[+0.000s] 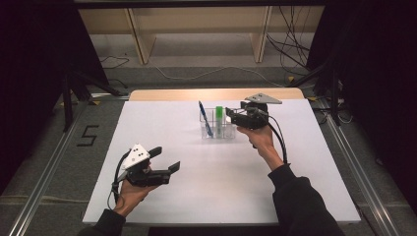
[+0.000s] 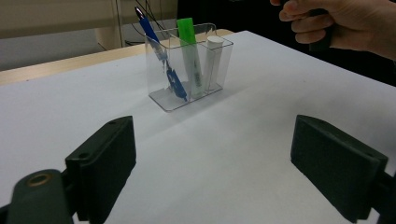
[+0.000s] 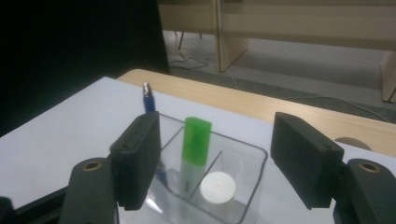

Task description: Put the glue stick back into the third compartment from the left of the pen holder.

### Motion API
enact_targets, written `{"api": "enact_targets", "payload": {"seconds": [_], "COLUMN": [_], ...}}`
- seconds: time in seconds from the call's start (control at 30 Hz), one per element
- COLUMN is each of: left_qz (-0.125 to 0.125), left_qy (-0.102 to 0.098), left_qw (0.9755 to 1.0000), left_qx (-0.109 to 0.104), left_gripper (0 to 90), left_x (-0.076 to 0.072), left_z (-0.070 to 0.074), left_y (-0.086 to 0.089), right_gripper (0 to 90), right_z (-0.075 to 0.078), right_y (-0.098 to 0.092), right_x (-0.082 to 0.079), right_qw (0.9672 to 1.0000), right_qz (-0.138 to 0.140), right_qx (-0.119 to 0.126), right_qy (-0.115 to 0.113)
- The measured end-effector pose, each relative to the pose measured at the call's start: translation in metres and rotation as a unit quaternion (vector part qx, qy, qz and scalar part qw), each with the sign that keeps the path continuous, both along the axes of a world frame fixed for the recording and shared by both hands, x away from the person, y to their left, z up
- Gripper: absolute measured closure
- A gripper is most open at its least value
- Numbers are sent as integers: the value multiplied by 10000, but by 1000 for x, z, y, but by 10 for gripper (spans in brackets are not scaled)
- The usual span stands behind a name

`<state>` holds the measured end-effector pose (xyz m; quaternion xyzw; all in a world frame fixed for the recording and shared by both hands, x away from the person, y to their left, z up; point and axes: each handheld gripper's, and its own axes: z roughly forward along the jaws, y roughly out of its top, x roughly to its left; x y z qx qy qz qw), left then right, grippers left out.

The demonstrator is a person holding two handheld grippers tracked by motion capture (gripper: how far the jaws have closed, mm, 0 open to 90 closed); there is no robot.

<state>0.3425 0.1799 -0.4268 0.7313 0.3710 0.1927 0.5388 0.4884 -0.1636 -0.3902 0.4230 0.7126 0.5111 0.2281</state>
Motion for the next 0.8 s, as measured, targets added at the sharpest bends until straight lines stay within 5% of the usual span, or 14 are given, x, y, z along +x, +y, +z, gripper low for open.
{"api": "enact_targets", "payload": {"seconds": [0.37, 0.8], "left_qz": [-16, -156], "left_qy": [78, 214], "left_qw": [9999, 9996], "left_qx": [-69, -61], "left_gripper": [136, 136], "left_x": [1, 1], "left_z": [0, -1], "left_y": [1, -2], "right_gripper": [283, 248], "right_z": [7, -1], "right_y": [1, -11], "right_x": [-33, -79], "right_qw": [9976, 9936], "right_qz": [669, 1112], "right_qx": [106, 133], "right_qy": [137, 156]}}
